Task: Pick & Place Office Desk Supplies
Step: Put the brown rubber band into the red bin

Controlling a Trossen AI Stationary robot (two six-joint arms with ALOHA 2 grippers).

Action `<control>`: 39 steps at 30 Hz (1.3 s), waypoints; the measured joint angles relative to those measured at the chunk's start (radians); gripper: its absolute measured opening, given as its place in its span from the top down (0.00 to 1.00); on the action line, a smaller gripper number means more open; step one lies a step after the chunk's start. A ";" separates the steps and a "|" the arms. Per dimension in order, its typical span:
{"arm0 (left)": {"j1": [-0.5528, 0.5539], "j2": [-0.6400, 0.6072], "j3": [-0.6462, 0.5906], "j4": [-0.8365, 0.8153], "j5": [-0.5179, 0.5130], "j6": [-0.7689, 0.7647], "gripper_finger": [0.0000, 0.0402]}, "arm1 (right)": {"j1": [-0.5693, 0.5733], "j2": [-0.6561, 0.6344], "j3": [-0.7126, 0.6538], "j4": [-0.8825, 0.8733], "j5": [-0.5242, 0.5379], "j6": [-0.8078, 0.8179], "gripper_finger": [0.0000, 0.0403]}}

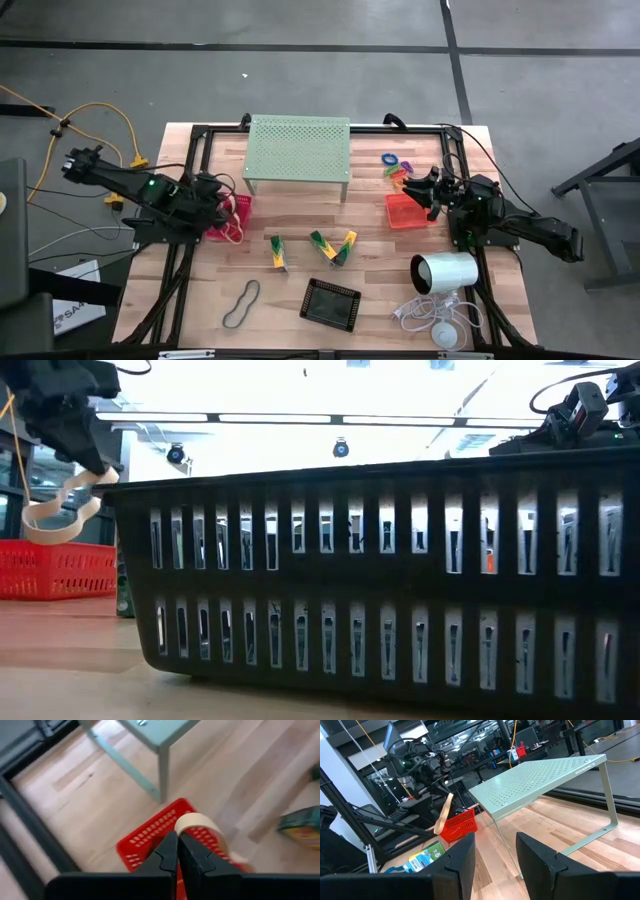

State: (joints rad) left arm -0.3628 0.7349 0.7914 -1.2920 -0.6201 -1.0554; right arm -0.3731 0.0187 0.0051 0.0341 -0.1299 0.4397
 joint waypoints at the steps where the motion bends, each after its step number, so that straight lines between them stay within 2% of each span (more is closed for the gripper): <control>1: 0.008 0.011 0.000 -0.005 0.000 0.008 1.00 | 0.000 0.000 0.000 0.000 0.000 0.000 0.68; 17: 0.166 0.108 0.000 -0.036 0.004 0.099 1.00 | 0.000 0.000 0.000 0.000 0.000 0.000 0.68; 39: 0.070 0.027 0.000 0.197 0.188 0.164 1.00 | 0.000 0.000 0.000 0.000 0.000 0.000 0.68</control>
State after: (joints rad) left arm -0.2924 0.7615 0.7914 -1.0952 -0.4322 -0.8914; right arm -0.3730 0.0185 0.0055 0.0342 -0.1299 0.4400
